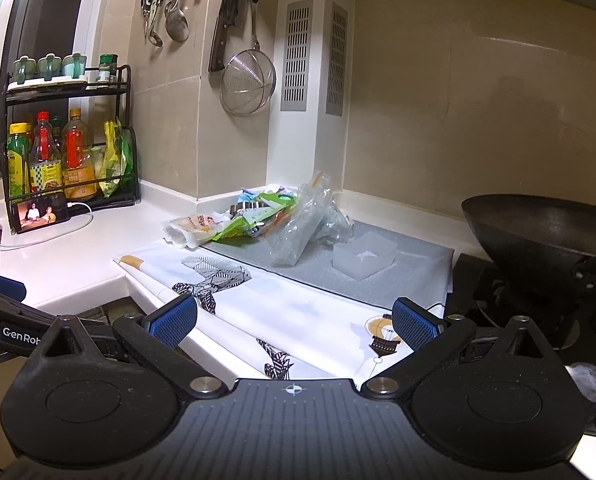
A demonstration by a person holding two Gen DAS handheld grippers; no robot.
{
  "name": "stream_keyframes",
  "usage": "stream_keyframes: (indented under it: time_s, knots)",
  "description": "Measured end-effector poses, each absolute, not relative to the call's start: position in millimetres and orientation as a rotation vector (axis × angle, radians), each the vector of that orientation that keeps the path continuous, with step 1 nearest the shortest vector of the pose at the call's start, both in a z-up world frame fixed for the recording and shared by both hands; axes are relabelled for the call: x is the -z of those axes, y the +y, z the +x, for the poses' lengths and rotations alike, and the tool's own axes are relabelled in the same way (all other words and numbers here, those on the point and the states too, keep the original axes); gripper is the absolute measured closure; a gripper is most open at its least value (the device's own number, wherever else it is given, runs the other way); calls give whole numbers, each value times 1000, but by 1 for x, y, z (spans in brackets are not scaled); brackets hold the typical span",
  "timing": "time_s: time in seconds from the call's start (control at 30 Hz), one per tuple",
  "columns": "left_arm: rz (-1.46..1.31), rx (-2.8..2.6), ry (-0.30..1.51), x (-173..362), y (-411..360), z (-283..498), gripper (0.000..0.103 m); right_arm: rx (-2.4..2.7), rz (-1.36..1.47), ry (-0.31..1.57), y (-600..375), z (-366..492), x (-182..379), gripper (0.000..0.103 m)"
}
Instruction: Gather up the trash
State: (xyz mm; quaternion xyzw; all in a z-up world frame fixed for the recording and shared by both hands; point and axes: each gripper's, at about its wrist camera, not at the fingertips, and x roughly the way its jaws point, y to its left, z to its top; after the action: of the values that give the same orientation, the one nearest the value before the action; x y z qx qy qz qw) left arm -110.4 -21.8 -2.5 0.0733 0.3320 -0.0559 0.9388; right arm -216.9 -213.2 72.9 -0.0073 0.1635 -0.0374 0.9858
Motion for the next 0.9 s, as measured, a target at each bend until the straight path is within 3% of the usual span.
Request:
stream_keyframes:
  time_s: [0.9]
  knots:
    - [259, 73, 725, 37, -43, -84, 0, 73, 135, 349, -265, -161, -35, 0]
